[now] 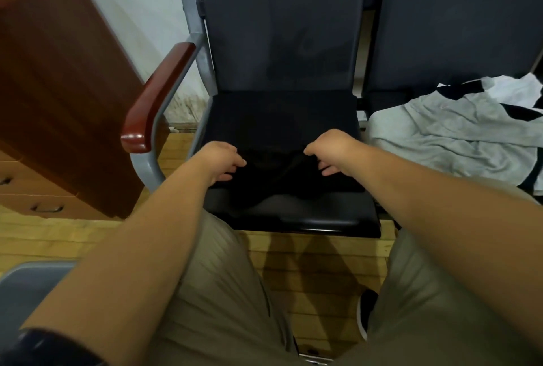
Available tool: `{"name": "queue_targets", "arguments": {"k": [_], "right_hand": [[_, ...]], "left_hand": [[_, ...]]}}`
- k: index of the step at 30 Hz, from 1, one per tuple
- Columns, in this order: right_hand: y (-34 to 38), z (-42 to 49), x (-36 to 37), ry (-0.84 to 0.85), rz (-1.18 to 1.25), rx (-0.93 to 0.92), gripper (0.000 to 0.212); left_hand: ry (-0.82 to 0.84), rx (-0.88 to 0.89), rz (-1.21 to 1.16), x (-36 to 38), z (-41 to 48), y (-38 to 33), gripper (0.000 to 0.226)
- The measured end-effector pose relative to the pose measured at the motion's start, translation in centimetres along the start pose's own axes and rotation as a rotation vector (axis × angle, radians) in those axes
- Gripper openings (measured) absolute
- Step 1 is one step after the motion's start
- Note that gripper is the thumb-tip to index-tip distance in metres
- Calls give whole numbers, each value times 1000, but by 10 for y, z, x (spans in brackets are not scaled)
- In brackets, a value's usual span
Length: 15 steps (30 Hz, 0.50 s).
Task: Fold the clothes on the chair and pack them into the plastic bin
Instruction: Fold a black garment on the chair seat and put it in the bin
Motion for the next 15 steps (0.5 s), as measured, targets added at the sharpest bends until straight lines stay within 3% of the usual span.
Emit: {"name": "queue_targets", "arguments": {"k": [4, 8, 12, 15], "right_hand": [[-28, 22, 11, 24, -85, 28, 34], [-29, 27, 18, 70, -272, -27, 25], [-27, 31, 15, 93, -338, -3, 22], [-17, 30, 7, 66, -248, 22, 25]], "left_hand": [[-2, -18, 257, 14, 20, 11, 29], [23, -60, 427, 21, 21, 8, 50], [18, -75, 404, 24, 28, 6, 39], [-14, -57, 328, 19, 33, 3, 46]]}}
Point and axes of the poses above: each hand's wrist, its own z-axis towards the middle knuckle, its own x-axis out of the palm, y = z × x, the point moved 5 cm from there along z, towards the middle knuckle, and after that the axes turned 8 degrees about z, right-handed, at the moved point
